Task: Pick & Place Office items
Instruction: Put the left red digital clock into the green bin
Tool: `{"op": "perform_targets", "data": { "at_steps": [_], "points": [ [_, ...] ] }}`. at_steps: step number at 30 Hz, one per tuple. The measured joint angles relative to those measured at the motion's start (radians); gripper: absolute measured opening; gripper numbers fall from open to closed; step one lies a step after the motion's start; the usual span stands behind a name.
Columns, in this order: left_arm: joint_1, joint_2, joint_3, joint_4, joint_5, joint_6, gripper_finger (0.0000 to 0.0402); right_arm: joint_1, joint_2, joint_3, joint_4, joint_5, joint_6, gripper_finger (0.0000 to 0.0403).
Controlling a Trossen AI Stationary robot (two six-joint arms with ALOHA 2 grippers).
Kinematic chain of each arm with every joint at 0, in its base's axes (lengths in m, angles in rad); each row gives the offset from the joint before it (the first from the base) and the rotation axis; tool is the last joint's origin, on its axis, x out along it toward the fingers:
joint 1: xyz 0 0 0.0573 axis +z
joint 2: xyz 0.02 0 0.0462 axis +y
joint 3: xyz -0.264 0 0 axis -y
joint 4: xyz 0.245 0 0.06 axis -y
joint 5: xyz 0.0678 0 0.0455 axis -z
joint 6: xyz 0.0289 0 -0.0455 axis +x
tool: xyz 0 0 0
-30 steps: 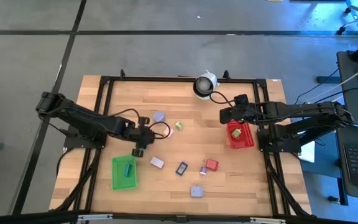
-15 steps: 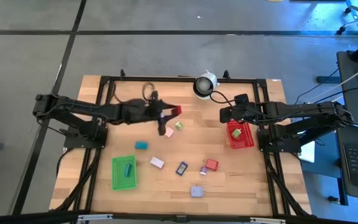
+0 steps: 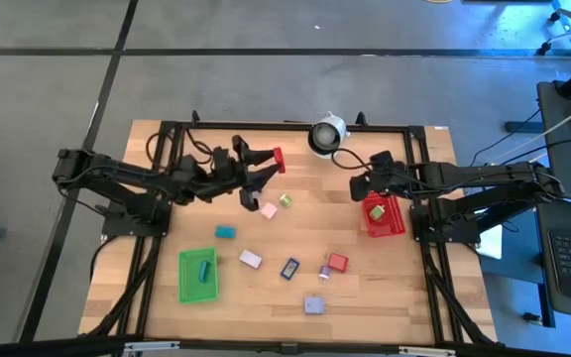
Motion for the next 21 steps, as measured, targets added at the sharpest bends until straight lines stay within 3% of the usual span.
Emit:
{"op": "perform_targets", "data": {
  "at_steps": [4, 8, 16, 21],
  "points": [
    [-0.022, 0.009, 0.0, -0.069, -0.06, -0.112, 0.0154, 0.0, 0.0, 0.0, 0.009, -0.026, -0.071, 0.0246],
    [-0.06, 0.008, 0.0, -0.202, -0.061, -0.342, 0.0157, 0.0, 0.0, 0.0, 0.014, -0.025, -0.108, 0.0246],
    [-0.194, 0.008, 0.0, -0.626, 0.15, -0.868, 0.0155, 0.0, 0.0, 0.0, 0.013, -0.025, -0.212, 0.0246],
    [-0.302, 0.008, 0.0, -0.936, 0.152, -1.174, 0.0155, 0.0, 0.0, 0.0, 0.013, -0.025, -0.213, 0.0246]
  ]
}}
